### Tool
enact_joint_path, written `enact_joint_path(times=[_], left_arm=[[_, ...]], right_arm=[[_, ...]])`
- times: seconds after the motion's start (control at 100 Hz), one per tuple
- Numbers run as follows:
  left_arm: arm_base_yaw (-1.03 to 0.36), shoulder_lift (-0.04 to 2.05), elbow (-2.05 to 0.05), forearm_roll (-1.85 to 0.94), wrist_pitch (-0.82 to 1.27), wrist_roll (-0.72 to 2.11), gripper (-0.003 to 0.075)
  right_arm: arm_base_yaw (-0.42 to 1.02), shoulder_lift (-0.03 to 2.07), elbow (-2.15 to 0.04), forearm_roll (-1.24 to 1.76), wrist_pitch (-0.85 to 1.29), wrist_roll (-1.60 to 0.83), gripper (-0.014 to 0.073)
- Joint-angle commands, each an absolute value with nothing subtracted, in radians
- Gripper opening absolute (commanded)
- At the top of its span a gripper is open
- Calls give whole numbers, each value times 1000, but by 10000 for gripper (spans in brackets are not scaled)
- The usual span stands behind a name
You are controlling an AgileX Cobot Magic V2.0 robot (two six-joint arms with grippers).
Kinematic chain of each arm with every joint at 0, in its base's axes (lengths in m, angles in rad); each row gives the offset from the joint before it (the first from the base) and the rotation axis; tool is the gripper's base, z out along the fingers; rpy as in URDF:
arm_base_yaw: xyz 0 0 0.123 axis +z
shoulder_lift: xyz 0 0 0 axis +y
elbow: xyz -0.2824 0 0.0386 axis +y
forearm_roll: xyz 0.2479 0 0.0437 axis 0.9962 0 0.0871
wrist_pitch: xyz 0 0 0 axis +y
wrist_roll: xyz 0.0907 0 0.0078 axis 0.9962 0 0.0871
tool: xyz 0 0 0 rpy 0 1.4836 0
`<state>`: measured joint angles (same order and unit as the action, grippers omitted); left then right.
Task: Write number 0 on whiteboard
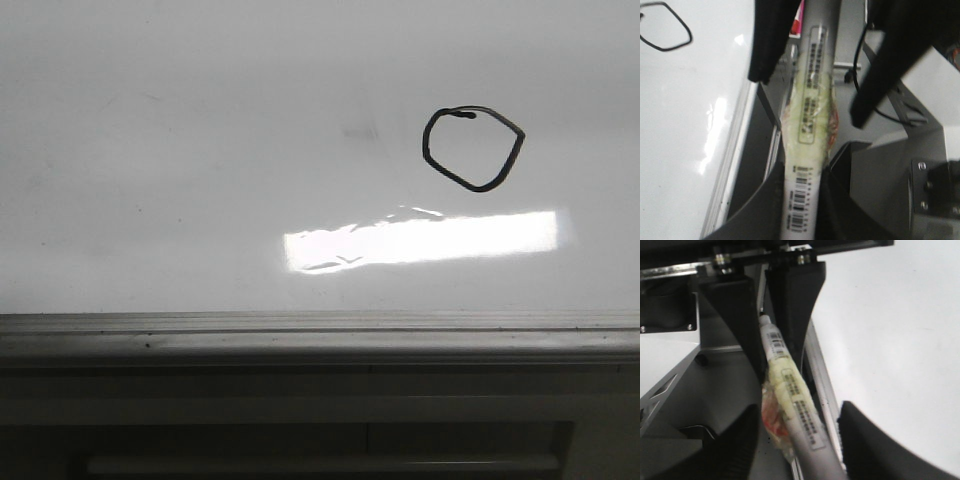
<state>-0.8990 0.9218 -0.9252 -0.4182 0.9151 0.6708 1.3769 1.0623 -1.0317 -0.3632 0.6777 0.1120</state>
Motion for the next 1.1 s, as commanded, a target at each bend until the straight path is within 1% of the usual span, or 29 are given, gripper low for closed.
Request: enact_joint_path(times=[0.0,0.04,0.08,0.15,0.19,0.22,0.24,0.25,0.26,0.27,0.29,0.3,0.31,0.32,0.33,0.34,0.35,0.36,0.41,0.54,0.73,0.97,1.09], left_arm=[[-902,916,-932,-449,713,543,-20],[-902,916,-913,-449,643,479,-20],[-902,916,-880,-449,552,397,-20],[-902,918,-810,-449,371,244,-20],[-902,921,-764,-449,283,188,-20],[-900,930,-735,-449,199,151,-20],[-900,937,-715,-449,170,129,-20],[-898,940,-708,-449,143,122,-20],[-899,942,-696,-449,131,115,-20],[-897,949,-691,-449,106,104,-20],[-896,959,-675,-449,73,90,-20],[-895,963,-670,-449,64,87,-20],[-893,971,-662,-449,55,84,-20],[-892,975,-658,-449,39,83,-20],[-891,980,-651,-449,32,83,-20],[-889,989,-648,-450,20,83,-20],[-888,993,-642,-453,14,83,-20],[-889,1003,-640,-452,0,83,-20],[-880,1040,-629,-463,-24,83,-20],[-874,1134,-628,-497,-100,83,-20],[-874,1240,-628,-572,-192,83,-20],[-874,1288,-628,-700,-320,83,-20],[-874,1295,-628,-704,-333,87,-20]], right_arm=[[1376,995,-1058,-471,653,226,554],[1376,961,-1058,-519,667,275,604],[1376,923,-1058,-554,682,330,615],[1376,862,-1058,-598,718,411,584],[1376,823,-1058,-605,746,439,531],[1376,800,-1058,-605,782,463,472],[1376,784,-1058,-605,799,479,415],[1376,779,-1058,-605,817,484,370],[1376,768,-1058,-605,827,490,346],[1376,763,-1058,-605,848,500,294],[1376,749,-1058,-605,879,511,239],[1376,745,-1058,-605,889,515,181],[1376,736,-1056,-603,900,517,151],[1376,732,-1056,-603,919,517,92],[1376,724,-1056,-601,929,517,62],[1376,720,-1054,-600,948,517,3],[1376,717,-1054,-600,957,517,-25],[1376,709,-1052,-600,973,517,-81],[1376,684,-1041,-600,1009,521,-60],[1376,629,-1006,-598,1032,540,-60],[1376,609,-977,-582,1031,570,-60],[1376,609,-975,-567,1029,570,-60],[1376,609,-975,-565,1029,570,-60]])
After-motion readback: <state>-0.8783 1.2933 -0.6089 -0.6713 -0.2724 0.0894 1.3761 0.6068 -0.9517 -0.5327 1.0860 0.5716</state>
